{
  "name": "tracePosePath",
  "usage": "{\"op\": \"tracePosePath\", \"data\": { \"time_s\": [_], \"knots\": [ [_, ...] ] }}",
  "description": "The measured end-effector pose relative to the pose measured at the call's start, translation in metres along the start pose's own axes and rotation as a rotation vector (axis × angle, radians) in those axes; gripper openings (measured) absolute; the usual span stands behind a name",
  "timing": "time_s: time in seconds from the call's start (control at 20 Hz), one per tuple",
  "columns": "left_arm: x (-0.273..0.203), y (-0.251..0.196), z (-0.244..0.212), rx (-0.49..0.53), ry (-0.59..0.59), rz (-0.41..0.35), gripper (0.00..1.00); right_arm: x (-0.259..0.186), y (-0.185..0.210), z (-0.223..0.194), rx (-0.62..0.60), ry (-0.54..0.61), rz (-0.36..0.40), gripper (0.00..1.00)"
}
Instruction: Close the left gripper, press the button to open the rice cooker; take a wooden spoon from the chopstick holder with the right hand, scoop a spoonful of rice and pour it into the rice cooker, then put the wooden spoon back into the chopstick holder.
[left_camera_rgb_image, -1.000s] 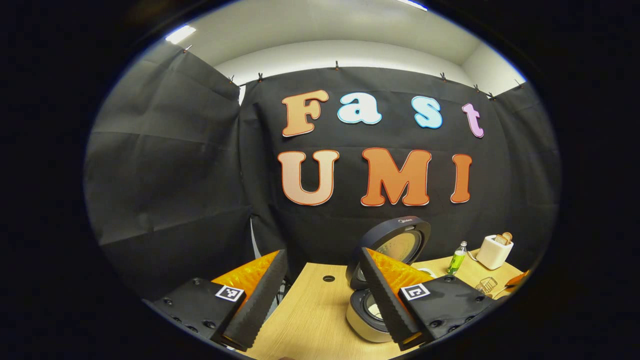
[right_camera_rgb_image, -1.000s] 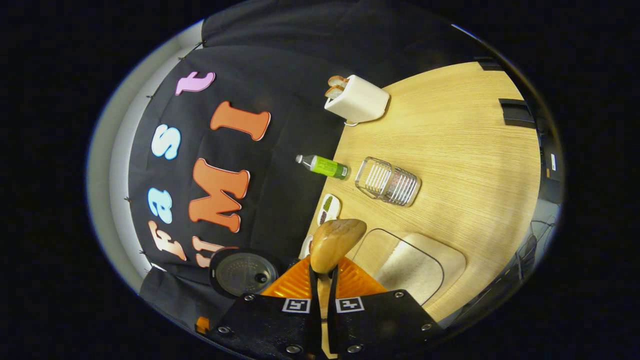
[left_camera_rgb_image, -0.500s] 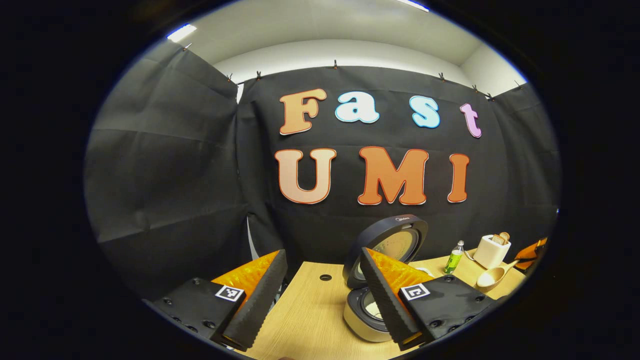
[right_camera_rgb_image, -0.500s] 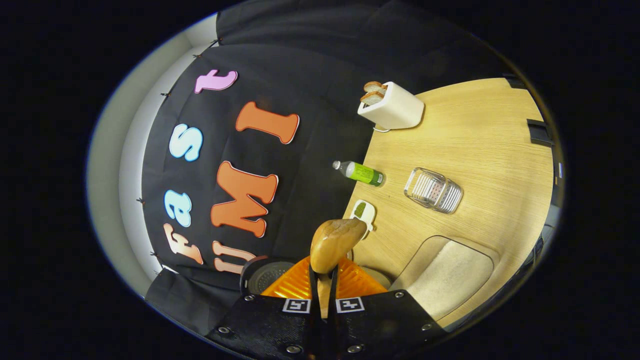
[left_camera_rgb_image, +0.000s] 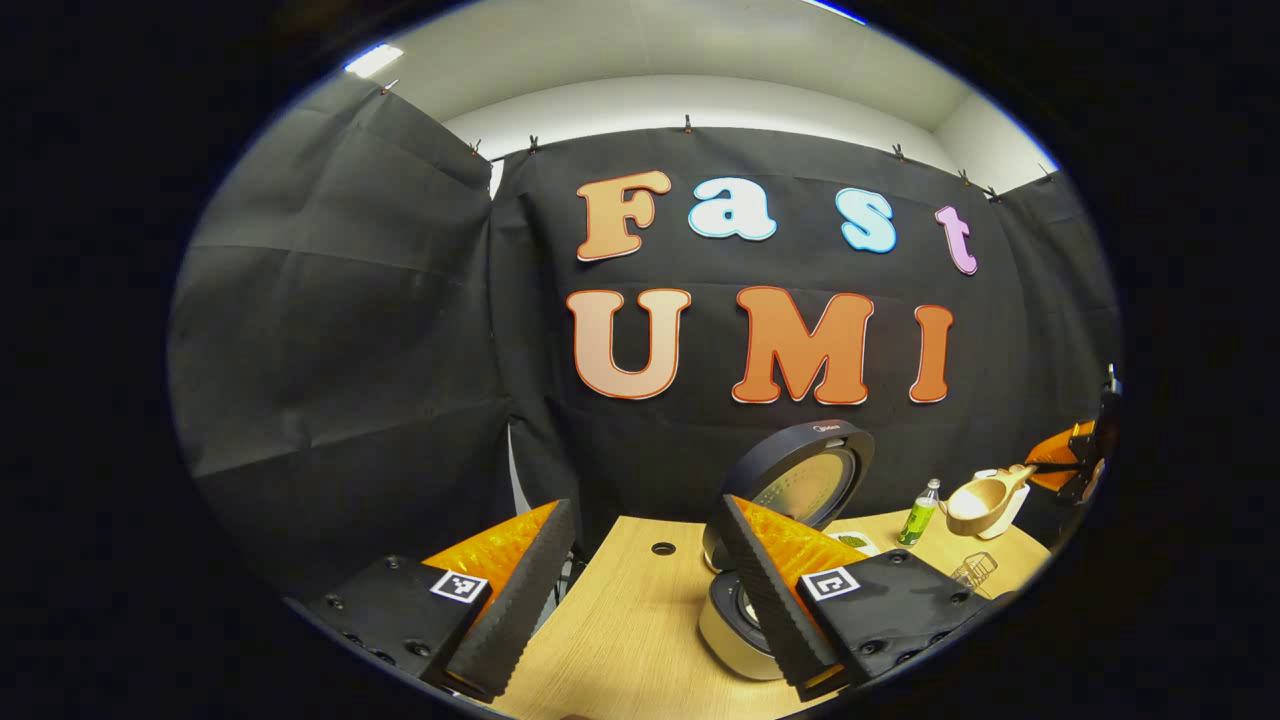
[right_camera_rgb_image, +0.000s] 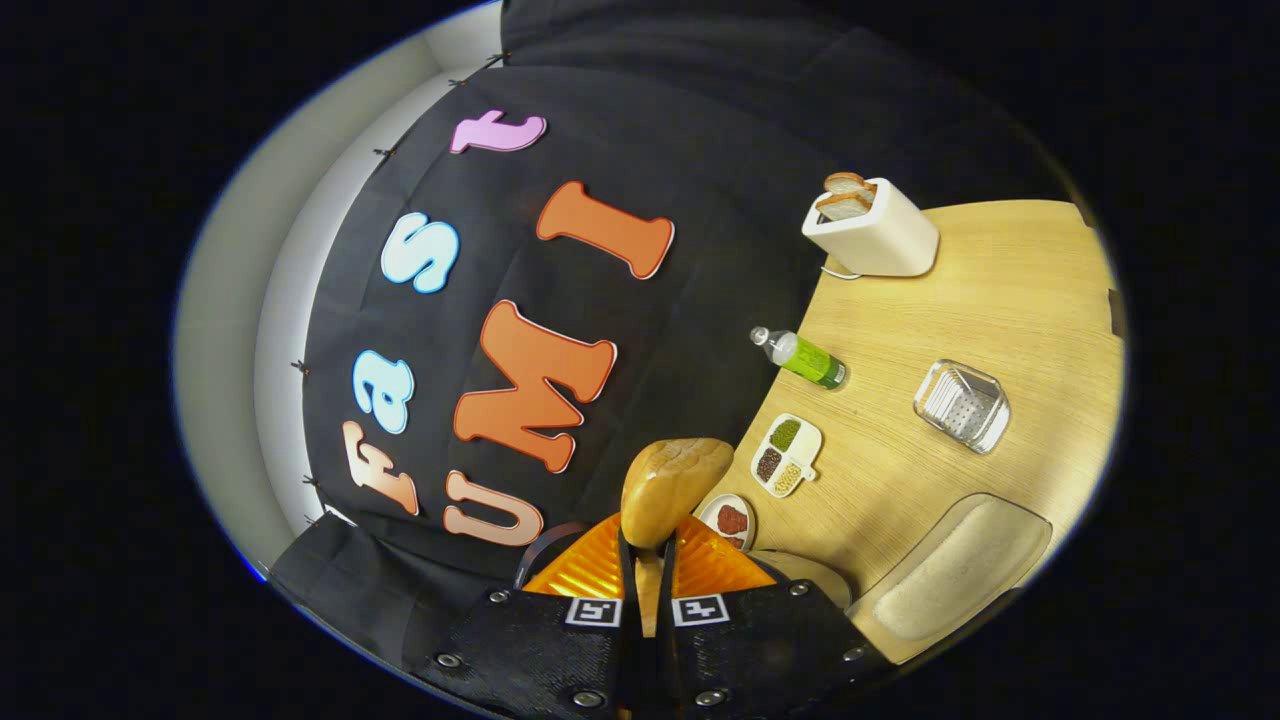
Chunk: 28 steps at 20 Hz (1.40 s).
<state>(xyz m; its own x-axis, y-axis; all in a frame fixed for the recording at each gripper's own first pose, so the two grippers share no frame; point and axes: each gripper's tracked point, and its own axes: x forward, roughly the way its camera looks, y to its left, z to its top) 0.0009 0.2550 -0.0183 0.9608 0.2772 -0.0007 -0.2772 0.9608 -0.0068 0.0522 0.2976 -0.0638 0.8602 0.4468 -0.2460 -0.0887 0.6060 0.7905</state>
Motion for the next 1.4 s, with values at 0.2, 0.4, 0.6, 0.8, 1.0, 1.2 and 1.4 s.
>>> {"op": "tracePosePath", "data": {
  "time_s": [0.2,0.4,0.6,0.8,1.0,1.2,1.4],
  "knots": [
    [0.003,0.011,-0.001,-0.016,0.001,0.021,0.95,0.022,0.03,-0.009,-0.081,0.003,0.027,0.04],
    [0.006,0.015,-0.002,-0.015,0.001,0.029,0.95,0.038,0.05,-0.021,-0.199,0.003,0.037,0.04],
    [0.004,0.016,-0.001,-0.005,-0.005,0.024,0.95,0.048,0.065,-0.029,-0.299,-0.001,0.055,0.04],
    [0.004,0.019,-0.003,0.018,-0.004,0.031,0.95,0.057,0.072,-0.036,-0.388,-0.009,0.055,0.04],
    [0.004,0.022,-0.007,0.015,0.006,0.039,0.95,0.06,0.08,-0.039,-0.459,-0.019,0.067,0.04],
    [0.003,0.027,-0.004,0.016,0.001,0.049,0.95,0.057,0.088,-0.043,-0.542,-0.034,0.088,0.04],
    [0.0,0.032,-0.004,0.01,0.0,0.057,0.95,0.056,0.096,-0.043,-0.652,-0.073,0.092,0.04]
  ]
}}
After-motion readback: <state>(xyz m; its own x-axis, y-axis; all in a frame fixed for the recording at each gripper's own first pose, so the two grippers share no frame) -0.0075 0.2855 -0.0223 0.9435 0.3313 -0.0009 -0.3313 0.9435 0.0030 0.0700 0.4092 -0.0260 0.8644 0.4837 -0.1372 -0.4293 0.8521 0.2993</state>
